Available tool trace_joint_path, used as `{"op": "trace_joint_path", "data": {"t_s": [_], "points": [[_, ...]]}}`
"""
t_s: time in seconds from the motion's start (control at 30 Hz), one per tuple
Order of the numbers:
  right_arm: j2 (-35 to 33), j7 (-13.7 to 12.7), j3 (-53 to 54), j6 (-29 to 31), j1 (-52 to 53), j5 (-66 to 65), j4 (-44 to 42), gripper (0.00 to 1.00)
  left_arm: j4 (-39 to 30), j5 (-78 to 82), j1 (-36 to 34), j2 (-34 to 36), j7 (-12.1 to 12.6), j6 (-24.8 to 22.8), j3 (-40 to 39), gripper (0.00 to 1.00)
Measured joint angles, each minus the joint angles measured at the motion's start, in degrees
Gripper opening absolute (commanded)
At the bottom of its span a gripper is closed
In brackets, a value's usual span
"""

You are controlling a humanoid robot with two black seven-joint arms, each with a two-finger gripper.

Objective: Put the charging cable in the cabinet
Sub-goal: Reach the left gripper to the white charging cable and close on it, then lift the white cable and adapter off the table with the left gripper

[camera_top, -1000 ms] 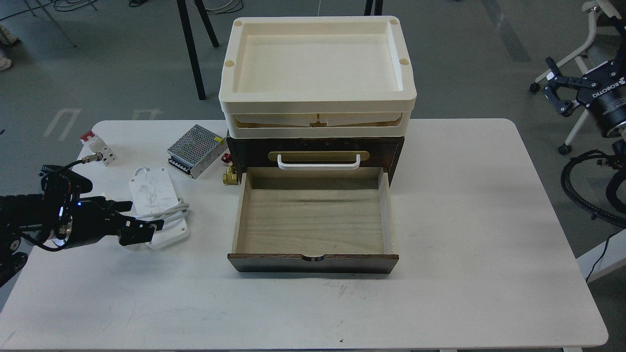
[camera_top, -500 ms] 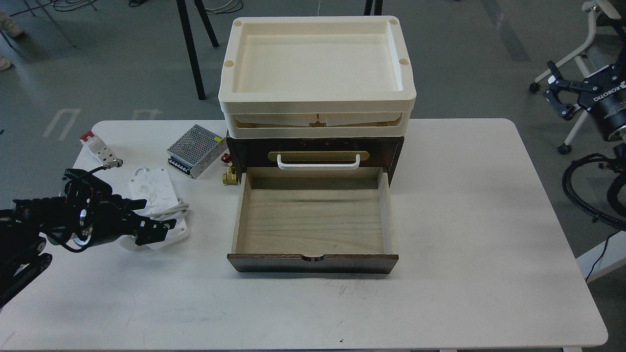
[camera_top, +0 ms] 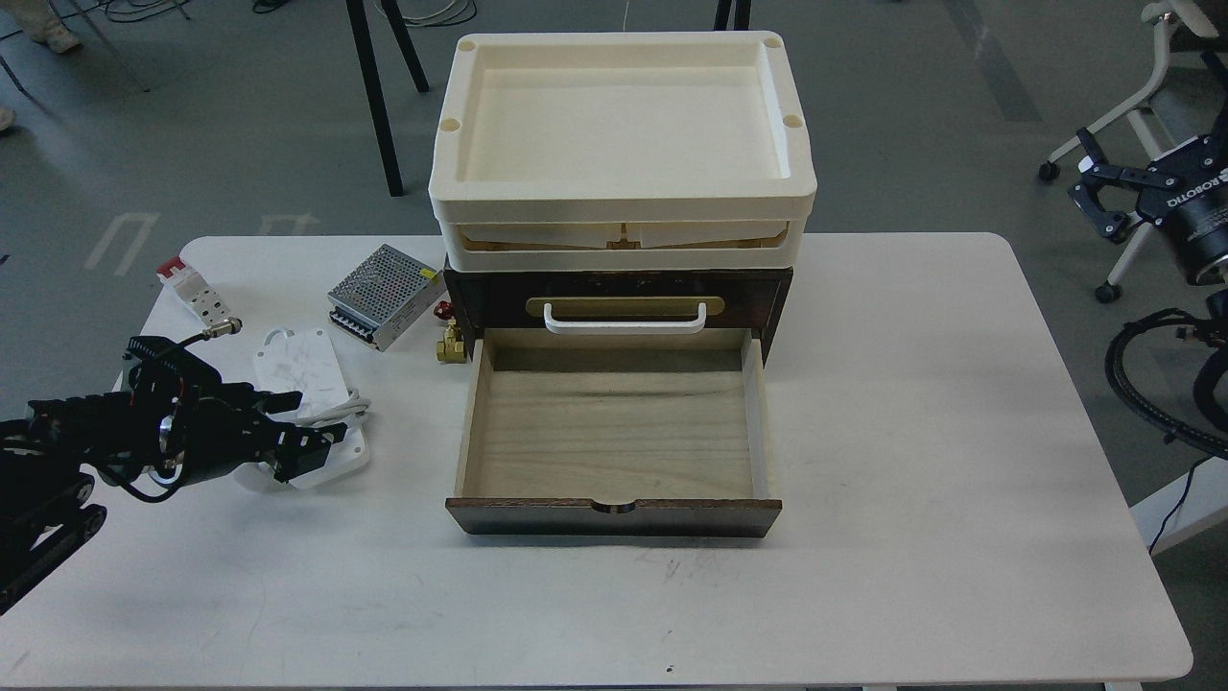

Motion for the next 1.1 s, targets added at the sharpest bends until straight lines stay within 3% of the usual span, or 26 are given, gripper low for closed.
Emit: {"op": "trace_joint_path", "data": {"t_s": [0.1, 0.33, 0.4, 0.47, 0.57, 0.9, 1.1], "points": [[-0.04, 0.0, 0.0, 0.0, -0.14, 0.0, 0.0, 1.0, 0.02, 0.0, 0.0, 0.0, -0.01, 0.08, 0.0, 0.37], [-0.09, 0.0, 0.44, 0.0, -0.56, 0.0, 0.0, 1.0, 0.06, 0.0, 0.28, 0.11, 0.0, -0.22, 0.08, 0.3], [-0.09, 0.0, 0.55, 0.0, -0.73, 0.0, 0.0, 1.0, 0.05, 0.0, 0.32, 0.11, 0.0, -0.35, 0.09, 0.23], [-0.09, 0.0, 0.6, 0.0, -0.83, 0.0, 0.0, 1.0, 0.05, 0.0, 0.33, 0.11, 0.0, -0.45, 0.09, 0.07], [-0.09, 0.0, 0.62, 0.0, -0.94, 0.0, 0.0, 1.0, 0.04, 0.0, 0.28, 0.1, 0.02, -0.53, 0.09, 0.0], [-0.09, 0.0, 0.62, 0.0, -1.41, 0.0, -0.03, 1.0, -1.59, 0.0, -1.71, 1.88, 0.0, -2.65, -0.14, 0.0], [-0.09, 0.0, 0.62, 0.0, -1.43, 0.0, -0.03, 1.0, -12.72, -0.79, -2.07, 12.0, -0.02, -3.31, -0.34, 0.0]]}}
